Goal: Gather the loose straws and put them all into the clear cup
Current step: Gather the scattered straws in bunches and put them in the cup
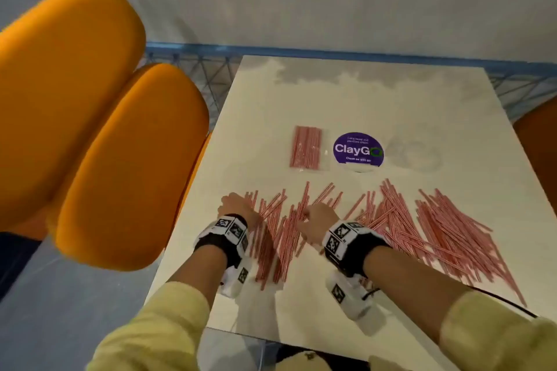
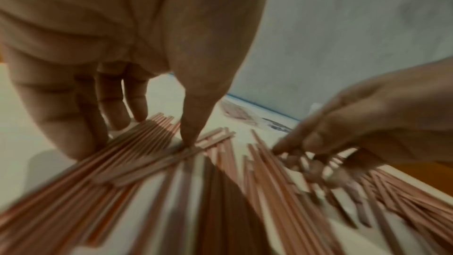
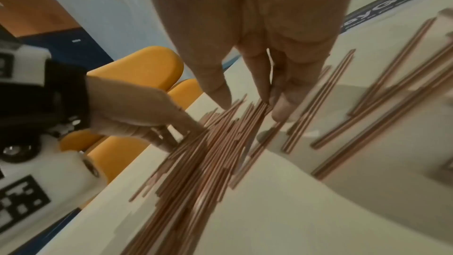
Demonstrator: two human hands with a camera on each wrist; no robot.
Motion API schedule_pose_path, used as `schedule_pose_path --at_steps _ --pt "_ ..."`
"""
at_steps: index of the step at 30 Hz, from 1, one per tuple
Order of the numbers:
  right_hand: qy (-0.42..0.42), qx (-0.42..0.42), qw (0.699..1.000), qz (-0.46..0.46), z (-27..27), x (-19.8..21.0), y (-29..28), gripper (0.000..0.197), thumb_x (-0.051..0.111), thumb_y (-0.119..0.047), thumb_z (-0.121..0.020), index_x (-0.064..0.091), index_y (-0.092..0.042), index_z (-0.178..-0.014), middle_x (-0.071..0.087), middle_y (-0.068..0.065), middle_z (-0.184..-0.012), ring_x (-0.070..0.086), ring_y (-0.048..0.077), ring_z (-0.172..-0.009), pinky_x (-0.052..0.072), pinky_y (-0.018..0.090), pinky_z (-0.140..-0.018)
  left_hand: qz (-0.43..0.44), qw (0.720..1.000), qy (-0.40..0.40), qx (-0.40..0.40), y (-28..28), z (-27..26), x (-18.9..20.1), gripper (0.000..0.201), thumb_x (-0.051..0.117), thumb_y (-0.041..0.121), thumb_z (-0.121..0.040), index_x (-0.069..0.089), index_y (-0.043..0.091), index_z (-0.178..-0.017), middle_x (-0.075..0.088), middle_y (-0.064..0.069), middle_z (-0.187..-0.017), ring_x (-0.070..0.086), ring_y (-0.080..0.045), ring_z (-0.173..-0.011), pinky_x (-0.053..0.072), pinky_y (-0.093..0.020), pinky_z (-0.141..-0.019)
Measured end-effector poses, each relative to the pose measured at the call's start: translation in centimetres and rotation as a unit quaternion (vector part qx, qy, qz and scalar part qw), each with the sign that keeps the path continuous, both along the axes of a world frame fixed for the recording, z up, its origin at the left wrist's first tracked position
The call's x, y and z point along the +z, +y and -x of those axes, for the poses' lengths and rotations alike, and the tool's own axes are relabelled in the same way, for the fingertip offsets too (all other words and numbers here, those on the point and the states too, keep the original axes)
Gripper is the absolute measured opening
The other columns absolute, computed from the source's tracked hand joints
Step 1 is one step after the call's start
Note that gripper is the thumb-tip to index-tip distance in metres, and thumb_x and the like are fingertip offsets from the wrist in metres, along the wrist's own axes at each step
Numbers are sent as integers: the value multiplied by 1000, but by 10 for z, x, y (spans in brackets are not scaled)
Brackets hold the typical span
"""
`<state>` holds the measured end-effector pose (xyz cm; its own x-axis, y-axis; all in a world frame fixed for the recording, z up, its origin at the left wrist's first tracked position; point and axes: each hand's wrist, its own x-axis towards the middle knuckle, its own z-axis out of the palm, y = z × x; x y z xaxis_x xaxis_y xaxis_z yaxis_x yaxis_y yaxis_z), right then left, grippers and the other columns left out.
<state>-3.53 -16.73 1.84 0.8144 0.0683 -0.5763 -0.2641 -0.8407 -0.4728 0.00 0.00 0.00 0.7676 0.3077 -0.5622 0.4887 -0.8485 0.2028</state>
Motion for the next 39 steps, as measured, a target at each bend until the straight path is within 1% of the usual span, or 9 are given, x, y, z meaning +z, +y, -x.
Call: schedule_pose_path --at_steps 3,7,11,16,19,25,31,34,39 --pt "-18 6 1000 -18 -2 -4 12 32 54 -24 -87 59 -1 -108 61 20 -110 62 31 -103 47 27 -66 61 997 -10 -43 -16 4 2 36 67 26 -80 62 -8 -92 65 -25 -110 66 -36 -98 54 -32 -73" --pt "-40 -86 995 -28 -5 -5 10 49 59 -28 -86 51 -6 -129 58 13 -126 58 27 -113 47 32 -92 63 992 17 -109 -30 8 15 39 58 36 -87 58 3 -67 62 -17 -82 66 -32 -87 52 -33 -73" --pt "-27 -144 989 -24 -7 -8 7 40 62 -24 -84 60 -1 -116 66 17 -116 62 31 -106 51 37 -92 61 990 41 -120 -32 10 18 46 50 39 -91 64 -4 -99 61 -14 -89 60 -29 -86 46 -29 -73" --pt "-15 -186 980 -66 -8 -13 11 35 59 -16 -84 61 -8 -118 66 11 -119 61 27 -109 46 27 -85 138 983 54 -104 -56 13 13 33 40 21 -95 60 1 -77 66 -20 -101 64 -35 -102 52 -36 -86" --pt "-14 -186 978 -89 -5 -14 4 33 54 -11 -86 66 -12 -117 67 9 -120 62 25 -108 43 18 -72 151 983 35 -96 -62 18 11 42 36 29 -99 56 -1 -77 61 -21 -96 61 -33 -89 49 -35 -73" --pt "-43 -185 969 -159 -2 -13 2 29 53 -3 -86 70 -7 -110 72 16 -106 64 25 -88 46 22 -68 259 966 1 9 -68 23 8 53 27 37 -101 36 -6 -130 52 -22 -131 53 -34 -117 41 -31 -89" --pt "-73 -268 925 -260 -12 -4 -6 20 65 -3 -81 72 0 -99 69 4 -87 63 14 -80 51 9 -65 333 935 -104 66 -73 17 13 48 30 38 -99 50 -2 -118 59 -20 -120 56 -33 -110 42 -36 -94" --pt "-101 -272 914 -283 -15 4 -6 4 67 -3 -79 68 -7 -79 64 1 -73 61 16 -73 54 24 -71 343 925 -142 82 -75 11 17 46 31 37 -99 53 -2 -112 62 -21 -113 58 -34 -106 45 -39 -92" --pt "-40 -281 895 -344 -16 8 -2 17 56 -21 -90 59 -11 -103 64 7 -97 59 16 -80 52 30 -72 378 901 -185 110 -79 4 25 48 31 39 -99 53 -1 -113 61 -16 -112 59 -30 -104 46 -41 -97"
